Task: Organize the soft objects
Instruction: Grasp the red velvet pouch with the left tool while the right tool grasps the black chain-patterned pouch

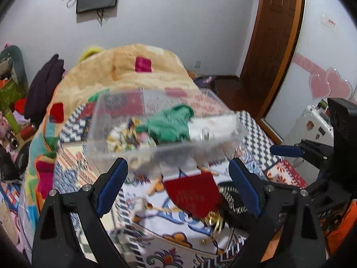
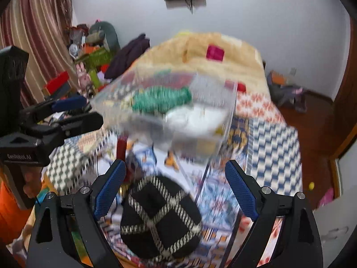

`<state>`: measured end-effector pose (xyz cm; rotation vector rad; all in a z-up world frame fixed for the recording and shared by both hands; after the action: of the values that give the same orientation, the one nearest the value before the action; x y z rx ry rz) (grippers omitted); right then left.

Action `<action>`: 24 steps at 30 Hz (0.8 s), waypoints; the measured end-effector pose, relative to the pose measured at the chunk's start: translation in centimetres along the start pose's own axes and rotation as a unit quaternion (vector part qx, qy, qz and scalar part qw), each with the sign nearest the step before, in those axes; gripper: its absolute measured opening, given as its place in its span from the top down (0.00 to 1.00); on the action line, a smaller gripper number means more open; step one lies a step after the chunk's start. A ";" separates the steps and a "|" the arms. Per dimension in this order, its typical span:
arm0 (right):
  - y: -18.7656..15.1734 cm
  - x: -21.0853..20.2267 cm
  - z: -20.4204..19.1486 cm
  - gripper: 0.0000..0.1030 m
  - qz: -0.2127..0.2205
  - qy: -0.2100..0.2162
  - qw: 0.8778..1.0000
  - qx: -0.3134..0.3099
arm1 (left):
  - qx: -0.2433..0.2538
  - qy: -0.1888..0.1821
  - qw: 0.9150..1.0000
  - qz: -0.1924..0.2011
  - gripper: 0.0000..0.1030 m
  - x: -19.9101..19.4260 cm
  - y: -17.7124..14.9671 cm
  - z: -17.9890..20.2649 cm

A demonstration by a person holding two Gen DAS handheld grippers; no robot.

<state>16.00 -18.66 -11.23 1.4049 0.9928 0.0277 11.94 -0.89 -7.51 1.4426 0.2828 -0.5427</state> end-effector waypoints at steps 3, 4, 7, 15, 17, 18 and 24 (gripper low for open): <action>-2.0 0.7 0.2 0.13 -0.030 0.010 0.999 0.014 | -0.005 -0.005 1.000 -0.020 0.10 0.7 -1.7 0.3; -2.4 0.9 0.3 0.13 -0.039 0.014 0.999 0.017 | -0.007 -0.008 1.000 -0.027 0.10 0.9 -2.3 0.5; -3.8 1.8 0.3 0.13 -0.067 0.027 0.997 0.027 | -0.016 -0.014 0.999 -0.042 0.10 1.6 -3.6 0.8; -5.5 3.3 -0.3 0.14 -0.101 0.023 0.995 0.006 | -0.019 -0.030 0.998 -0.061 0.33 2.8 -4.8 1.3; -5.4 3.3 -0.8 0.20 -0.100 0.023 0.995 -0.001 | -0.022 -0.035 0.997 -0.068 0.44 3.2 -5.1 1.3; -5.5 3.3 -1.0 0.22 -0.099 0.023 0.995 -0.006 | -0.024 -0.039 0.996 -0.073 0.52 3.5 -5.2 1.2; -5.2 2.5 -1.3 0.57 -0.076 0.024 0.997 -0.025 | -0.029 -0.040 0.997 -0.063 0.74 2.9 -5.1 0.9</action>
<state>13.99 -17.43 -16.68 1.2858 1.1294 -0.0267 11.69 -2.49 -13.21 1.3499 0.3250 -0.6869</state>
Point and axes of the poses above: each gripper's, at about its wrist camera, not at the fingertips, and x roughly the way its jaws point, z to its right, y to its top, the point moved 1 cm from there along x, roughly the way its jaws point, and after that the axes turned 13 degrees about z, right-handed, at the moved point
